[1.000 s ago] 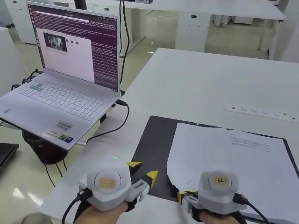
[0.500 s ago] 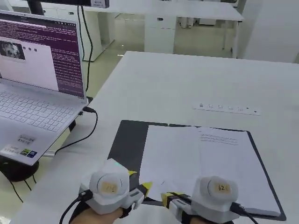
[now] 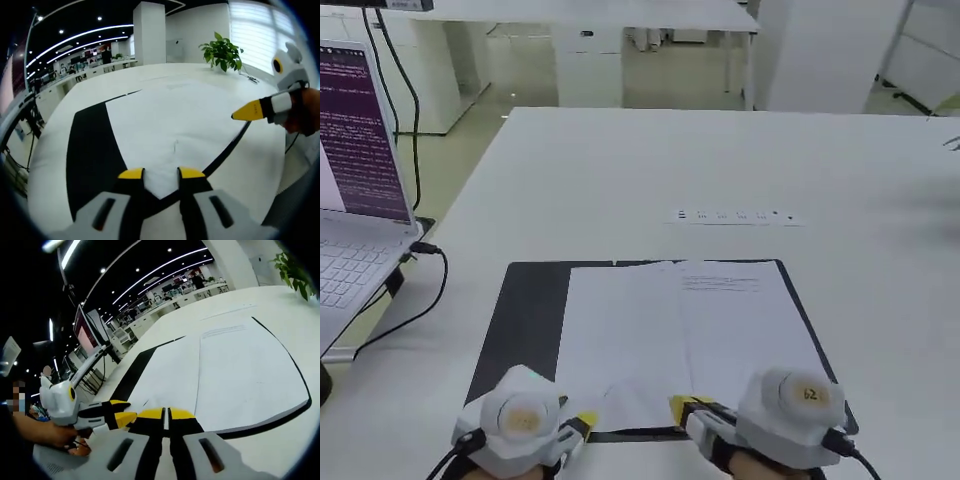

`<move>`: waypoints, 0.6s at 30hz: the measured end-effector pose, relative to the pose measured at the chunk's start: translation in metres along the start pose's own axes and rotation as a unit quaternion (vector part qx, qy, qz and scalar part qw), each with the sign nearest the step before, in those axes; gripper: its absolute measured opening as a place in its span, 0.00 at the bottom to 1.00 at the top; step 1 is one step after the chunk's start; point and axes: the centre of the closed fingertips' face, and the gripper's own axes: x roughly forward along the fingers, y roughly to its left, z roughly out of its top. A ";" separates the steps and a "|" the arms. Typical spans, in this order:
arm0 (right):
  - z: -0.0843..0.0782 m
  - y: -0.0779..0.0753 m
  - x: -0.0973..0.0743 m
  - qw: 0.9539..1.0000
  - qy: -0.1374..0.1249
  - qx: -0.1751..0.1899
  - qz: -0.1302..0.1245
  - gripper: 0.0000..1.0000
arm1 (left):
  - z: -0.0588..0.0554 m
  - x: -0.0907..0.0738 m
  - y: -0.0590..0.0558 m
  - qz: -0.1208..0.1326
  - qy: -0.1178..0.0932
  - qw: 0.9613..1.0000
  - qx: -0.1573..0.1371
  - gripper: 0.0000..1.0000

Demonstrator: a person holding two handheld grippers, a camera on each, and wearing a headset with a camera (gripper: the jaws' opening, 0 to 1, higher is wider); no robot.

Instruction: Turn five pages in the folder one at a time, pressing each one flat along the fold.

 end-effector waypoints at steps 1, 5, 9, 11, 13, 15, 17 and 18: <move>0.001 -0.003 0.000 1.000 -0.002 0.002 -0.001 0.00 | 0.000 0.000 0.000 0.002 -0.001 1.000 -0.005 0.24; 0.008 -0.013 0.003 1.000 -0.008 0.007 -0.003 0.00 | 0.001 -0.001 0.000 0.007 -0.010 1.000 -0.003 0.25; 0.017 -0.020 0.011 1.000 -0.012 0.015 -0.003 0.00 | -0.001 -0.002 0.001 0.009 -0.029 0.999 -0.012 0.25; 0.021 -0.024 0.018 1.000 -0.012 0.016 -0.003 0.00 | -0.001 -0.002 0.000 0.009 -0.032 0.999 -0.007 0.25; 0.024 -0.025 0.024 1.000 -0.013 0.016 0.000 0.00 | 0.000 -0.001 0.001 0.012 -0.030 0.999 -0.013 0.25; 0.028 -0.027 0.031 1.000 -0.013 0.013 0.001 0.00 | 0.000 -0.001 0.001 0.014 -0.029 0.999 -0.012 0.25; 0.034 -0.030 0.040 1.000 -0.013 0.022 0.004 0.00 | -0.001 -0.001 0.001 0.018 -0.034 0.999 -0.020 0.25; 0.039 -0.033 0.045 0.999 -0.016 0.029 0.004 0.00 | -0.001 -0.001 0.001 0.018 -0.035 0.999 -0.021 0.25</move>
